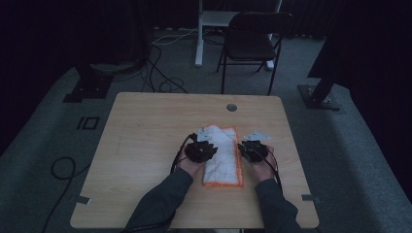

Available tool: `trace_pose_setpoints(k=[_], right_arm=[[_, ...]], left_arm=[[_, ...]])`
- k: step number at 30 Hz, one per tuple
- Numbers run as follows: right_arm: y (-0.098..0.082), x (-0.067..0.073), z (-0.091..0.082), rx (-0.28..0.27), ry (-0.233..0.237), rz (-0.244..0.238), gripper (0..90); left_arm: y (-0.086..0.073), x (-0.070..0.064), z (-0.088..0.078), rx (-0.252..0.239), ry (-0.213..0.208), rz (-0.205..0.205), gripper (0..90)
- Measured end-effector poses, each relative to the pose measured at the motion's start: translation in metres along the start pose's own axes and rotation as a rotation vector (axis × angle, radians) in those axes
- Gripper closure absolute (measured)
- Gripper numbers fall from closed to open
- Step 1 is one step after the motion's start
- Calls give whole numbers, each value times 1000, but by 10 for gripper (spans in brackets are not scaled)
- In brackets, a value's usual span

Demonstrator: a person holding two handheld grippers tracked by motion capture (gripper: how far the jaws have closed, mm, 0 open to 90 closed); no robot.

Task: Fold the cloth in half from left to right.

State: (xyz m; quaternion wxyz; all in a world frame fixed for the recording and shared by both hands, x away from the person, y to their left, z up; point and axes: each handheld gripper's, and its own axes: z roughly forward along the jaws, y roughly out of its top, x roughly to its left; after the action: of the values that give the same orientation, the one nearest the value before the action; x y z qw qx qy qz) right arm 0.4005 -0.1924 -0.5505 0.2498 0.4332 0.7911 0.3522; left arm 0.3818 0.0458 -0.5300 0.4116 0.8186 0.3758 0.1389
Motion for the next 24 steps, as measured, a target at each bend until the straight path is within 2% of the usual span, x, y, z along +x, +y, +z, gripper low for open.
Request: trace_pose_setpoints(k=[6,9,10,11,12,14,16,19,24], right_arm=[[4,-7,21,44,-6,15,755],[4,-8,27,52,26,46,727],[5,-8,27,36,58,64,709],[5,-8,27,36,58,64,709],[6,-6,24,18,86,66,675],[7,-5,23,11,99,61,658],[8,0,21,-5,124,37,607],[10,6,22,-15,138,6,571],[17,15,29,4,131,-56,531]], left_arm=[[-5,5,-2,-1,8,-14,740],[-6,6,-3,-3,10,-18,738],[-8,8,-4,-5,15,-26,738],[-8,8,-4,-5,15,-26,737],[-9,9,-4,-1,16,-26,737],[-9,9,-5,-2,17,-30,737],[-10,10,-5,-5,19,-37,737],[-10,11,-5,-2,19,-35,737],[-11,11,-5,-1,19,-37,737]])
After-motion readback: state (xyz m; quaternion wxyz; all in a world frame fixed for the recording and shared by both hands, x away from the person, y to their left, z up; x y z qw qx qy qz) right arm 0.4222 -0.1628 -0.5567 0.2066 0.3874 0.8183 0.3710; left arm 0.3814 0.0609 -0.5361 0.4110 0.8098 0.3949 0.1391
